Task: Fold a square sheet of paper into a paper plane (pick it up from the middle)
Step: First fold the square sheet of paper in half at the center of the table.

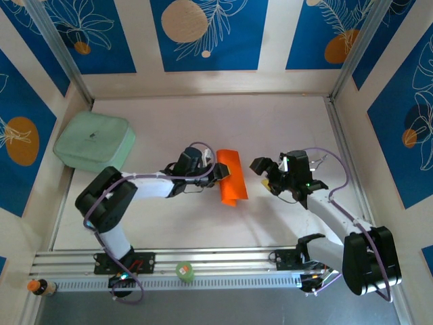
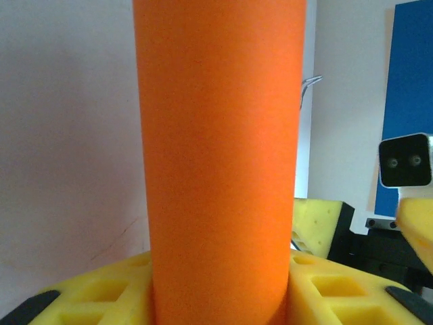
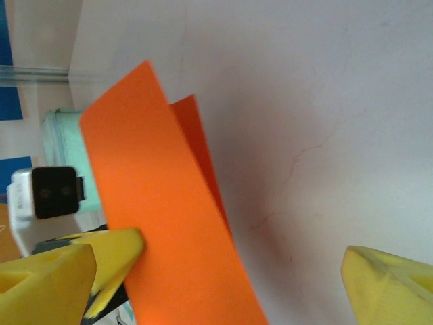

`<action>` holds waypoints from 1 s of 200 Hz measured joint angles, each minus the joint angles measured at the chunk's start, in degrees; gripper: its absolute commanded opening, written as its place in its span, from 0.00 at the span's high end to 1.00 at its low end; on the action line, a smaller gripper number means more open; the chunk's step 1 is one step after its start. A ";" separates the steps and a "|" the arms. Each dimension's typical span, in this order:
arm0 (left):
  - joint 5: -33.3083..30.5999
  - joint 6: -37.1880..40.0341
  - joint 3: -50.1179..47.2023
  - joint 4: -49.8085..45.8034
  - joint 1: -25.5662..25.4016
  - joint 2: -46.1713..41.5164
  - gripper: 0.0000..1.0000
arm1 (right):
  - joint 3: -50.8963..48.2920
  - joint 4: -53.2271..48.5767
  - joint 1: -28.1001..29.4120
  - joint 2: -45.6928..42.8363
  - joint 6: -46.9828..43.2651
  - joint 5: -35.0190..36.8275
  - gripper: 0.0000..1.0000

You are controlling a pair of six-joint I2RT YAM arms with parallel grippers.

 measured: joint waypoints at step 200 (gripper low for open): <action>-3.28 13.88 6.93 -25.53 0.00 3.08 0.35 | 0.35 2.54 1.31 5.77 -0.42 -4.42 0.07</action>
